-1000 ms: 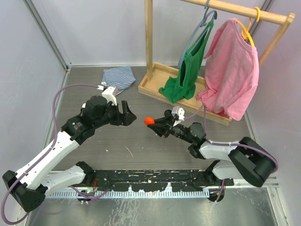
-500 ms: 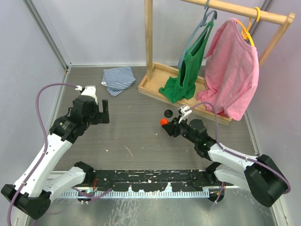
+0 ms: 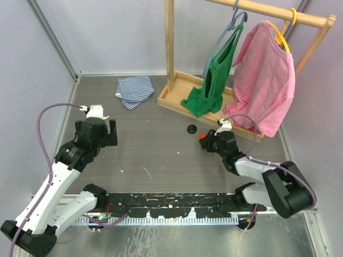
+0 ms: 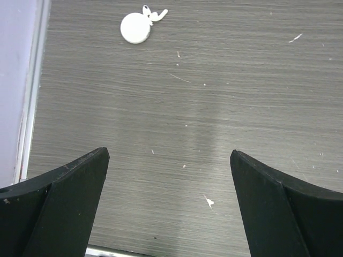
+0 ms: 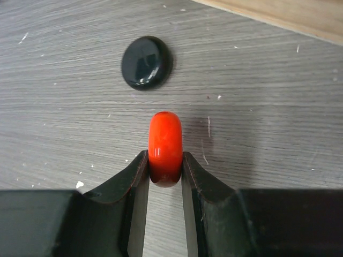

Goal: Insert the wireless bluetooth earbuds into the charging case
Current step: Place the charging case at the center of the board.

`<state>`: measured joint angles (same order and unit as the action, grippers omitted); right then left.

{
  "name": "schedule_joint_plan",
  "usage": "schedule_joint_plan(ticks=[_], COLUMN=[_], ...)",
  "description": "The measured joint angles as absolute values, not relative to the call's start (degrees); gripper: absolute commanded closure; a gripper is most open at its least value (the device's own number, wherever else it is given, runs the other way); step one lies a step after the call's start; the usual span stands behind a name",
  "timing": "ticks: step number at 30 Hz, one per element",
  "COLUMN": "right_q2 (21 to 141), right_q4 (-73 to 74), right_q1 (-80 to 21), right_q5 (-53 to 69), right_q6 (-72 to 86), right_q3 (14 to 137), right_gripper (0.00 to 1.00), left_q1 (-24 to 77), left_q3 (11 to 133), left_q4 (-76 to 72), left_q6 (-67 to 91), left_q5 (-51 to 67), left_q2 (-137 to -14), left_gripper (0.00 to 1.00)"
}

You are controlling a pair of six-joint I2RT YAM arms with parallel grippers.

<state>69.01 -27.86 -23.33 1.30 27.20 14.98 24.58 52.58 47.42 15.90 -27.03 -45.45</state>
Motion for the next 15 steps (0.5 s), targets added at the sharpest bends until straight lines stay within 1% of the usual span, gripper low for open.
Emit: schedule_joint_plan(ticks=[3, 6, 15], right_q2=[73.0, 76.5, 85.1], right_q4=[-30.0, -31.7, -32.9], right_q1=[-22.7, -22.2, -21.5], right_q5=[0.5, 0.0, 0.8], right_q6=[28.8, 30.3, 34.3], right_q3=[15.0, 15.2, 22.5], right_gripper=[0.94, 0.89, 0.67], left_q1=[24.3, 24.1, 23.8], left_q3=[52.6, 52.6, 52.2], left_q4=[47.4, 47.4, 47.4], left_q6=[15.9, 15.9, 15.9], left_q5=[-28.4, -29.2, -29.8], left_q2=[-45.2, -44.9, -43.9], left_gripper=[0.02, 0.02, 0.02])
